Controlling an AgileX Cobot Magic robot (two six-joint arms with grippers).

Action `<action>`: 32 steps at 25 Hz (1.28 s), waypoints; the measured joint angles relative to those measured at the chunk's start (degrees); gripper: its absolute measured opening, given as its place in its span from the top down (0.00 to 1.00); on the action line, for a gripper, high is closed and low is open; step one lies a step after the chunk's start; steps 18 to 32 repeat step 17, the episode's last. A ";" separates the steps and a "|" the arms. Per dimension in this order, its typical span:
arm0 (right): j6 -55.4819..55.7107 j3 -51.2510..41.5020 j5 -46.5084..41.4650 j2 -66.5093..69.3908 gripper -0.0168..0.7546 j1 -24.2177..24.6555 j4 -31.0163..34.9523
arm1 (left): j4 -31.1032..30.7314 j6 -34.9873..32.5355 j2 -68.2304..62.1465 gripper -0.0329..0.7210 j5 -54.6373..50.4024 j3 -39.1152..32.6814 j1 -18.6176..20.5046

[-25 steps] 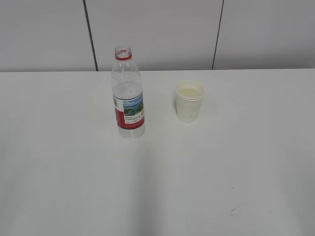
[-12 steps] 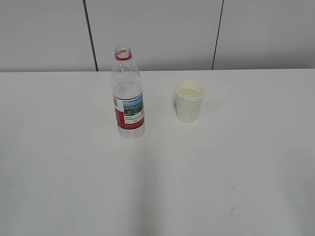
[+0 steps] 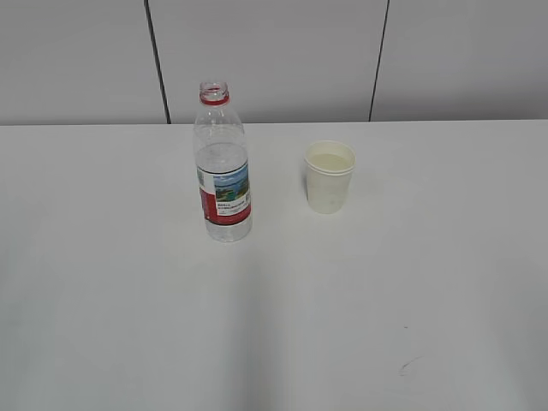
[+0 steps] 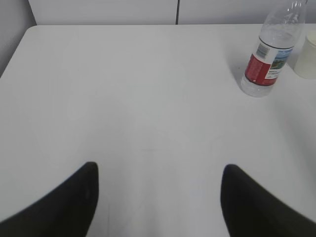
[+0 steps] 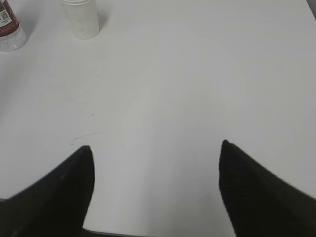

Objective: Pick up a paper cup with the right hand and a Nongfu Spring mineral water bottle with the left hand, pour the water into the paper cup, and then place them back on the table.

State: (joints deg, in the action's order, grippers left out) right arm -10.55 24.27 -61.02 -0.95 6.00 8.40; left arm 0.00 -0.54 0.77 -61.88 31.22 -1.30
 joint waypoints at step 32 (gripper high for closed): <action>0.00 0.00 0.00 0.00 0.22 0.00 0.00 | 0.00 0.00 0.00 0.35 0.00 0.00 0.00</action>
